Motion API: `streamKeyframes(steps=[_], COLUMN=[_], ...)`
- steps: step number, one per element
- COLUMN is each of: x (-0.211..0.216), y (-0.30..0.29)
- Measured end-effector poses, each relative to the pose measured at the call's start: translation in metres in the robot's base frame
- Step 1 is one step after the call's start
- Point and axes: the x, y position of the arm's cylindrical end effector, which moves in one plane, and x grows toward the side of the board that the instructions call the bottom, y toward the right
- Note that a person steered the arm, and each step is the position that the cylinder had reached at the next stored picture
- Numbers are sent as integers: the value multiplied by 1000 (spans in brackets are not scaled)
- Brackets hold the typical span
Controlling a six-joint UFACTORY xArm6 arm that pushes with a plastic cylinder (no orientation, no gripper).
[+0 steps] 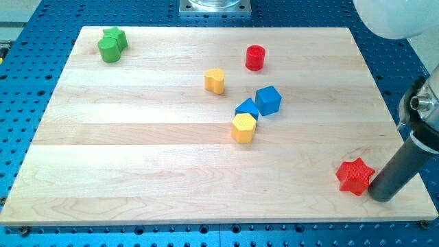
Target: Slide the red star to the bottom center of the board
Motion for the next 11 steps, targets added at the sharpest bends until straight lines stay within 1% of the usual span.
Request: streamKeyframes(steps=[1, 3, 4, 5, 6, 7, 8, 9, 10, 11], x=[0, -1, 21, -12, -43, -43, -43, 7, 13, 8], y=[-8, -103, -31, -20, -23, -110, -175, -99, -113, -185])
